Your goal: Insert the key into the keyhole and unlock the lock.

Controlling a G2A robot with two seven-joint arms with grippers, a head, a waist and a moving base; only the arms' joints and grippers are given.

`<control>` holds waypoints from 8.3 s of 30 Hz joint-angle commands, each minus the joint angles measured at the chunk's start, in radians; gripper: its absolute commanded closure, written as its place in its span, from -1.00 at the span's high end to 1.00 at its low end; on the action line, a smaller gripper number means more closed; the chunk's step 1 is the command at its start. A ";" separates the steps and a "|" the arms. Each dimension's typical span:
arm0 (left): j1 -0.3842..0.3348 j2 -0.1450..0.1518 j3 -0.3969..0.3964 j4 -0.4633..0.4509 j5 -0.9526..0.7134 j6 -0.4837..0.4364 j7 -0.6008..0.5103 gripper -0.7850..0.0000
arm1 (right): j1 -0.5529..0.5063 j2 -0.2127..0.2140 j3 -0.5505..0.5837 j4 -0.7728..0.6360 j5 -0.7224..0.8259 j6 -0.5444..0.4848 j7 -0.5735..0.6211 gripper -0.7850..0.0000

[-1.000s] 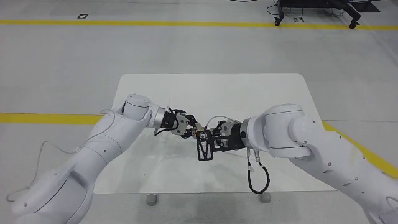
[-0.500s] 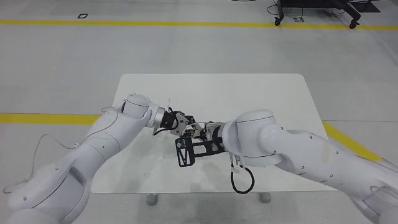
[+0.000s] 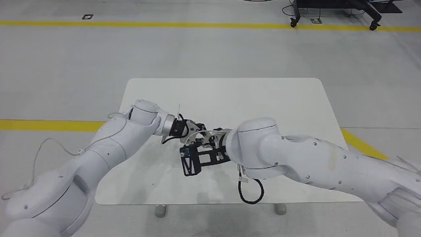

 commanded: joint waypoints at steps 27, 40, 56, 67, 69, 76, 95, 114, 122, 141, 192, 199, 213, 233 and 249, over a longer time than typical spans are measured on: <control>-0.041 0.008 0.097 0.005 -0.087 0.000 0.000 -1.00 | 0.124 -0.016 -0.132 0.011 0.056 0.048 0.048 -1.00; -0.043 0.007 0.104 0.005 -0.095 0.002 0.002 -1.00 | 0.126 -0.032 -0.130 0.016 0.040 0.054 0.054 -1.00; -0.044 0.004 0.104 0.015 -0.117 0.004 0.004 -1.00 | 0.137 -0.042 -0.135 0.017 0.034 0.075 0.075 -1.00; -0.044 0.004 0.104 0.020 -0.120 0.006 0.006 -1.00 | 0.136 -0.039 -0.136 0.025 0.039 0.080 0.080 -1.00; -0.045 0.004 0.104 0.020 -0.120 0.006 0.006 -1.00 | 0.136 -0.039 -0.135 0.025 0.039 0.080 0.080 -1.00; -0.045 0.004 0.104 0.022 -0.121 0.006 0.006 -1.00 | 0.136 -0.037 -0.135 0.025 0.040 0.083 0.083 -1.00; -0.043 0.005 0.104 0.021 -0.128 0.008 0.008 -1.00 | 0.146 -0.042 -0.156 0.029 0.038 0.093 0.093 -1.00; -0.039 0.004 0.104 0.015 -0.145 0.014 0.014 -1.00 | 0.155 -0.068 -0.181 0.046 0.023 0.101 0.101 -1.00; -0.039 0.005 0.104 0.015 -0.150 0.012 0.012 -1.00 | 0.151 -0.073 -0.181 0.058 0.026 0.101 0.101 -1.00; -0.039 0.008 0.104 0.018 -0.153 0.010 0.010 -1.00 | 0.083 -0.068 -0.111 0.077 0.005 0.082 0.082 -1.00; -0.047 0.015 0.073 0.057 -0.152 -0.028 -0.016 -1.00 | -0.521 0.167 0.727 0.139 0.611 -0.174 -0.384 1.00; -0.045 0.016 0.069 0.057 -0.150 -0.031 -0.018 -1.00 | -0.521 0.167 0.727 0.139 0.611 -0.174 -0.384 1.00; 0.012 0.046 -0.041 -0.037 -0.138 -0.102 0.144 -1.00 | -0.501 0.141 0.609 0.338 1.217 -0.154 -0.285 -1.00; 0.089 0.088 -0.173 -0.147 -0.062 -0.051 0.192 -1.00 | -0.407 0.087 0.466 0.442 1.174 -0.028 -0.281 -1.00; 0.126 0.088 -0.240 -0.178 -0.014 -0.021 0.203 -1.00 | -0.379 0.056 0.419 0.489 1.030 0.110 -0.368 -1.00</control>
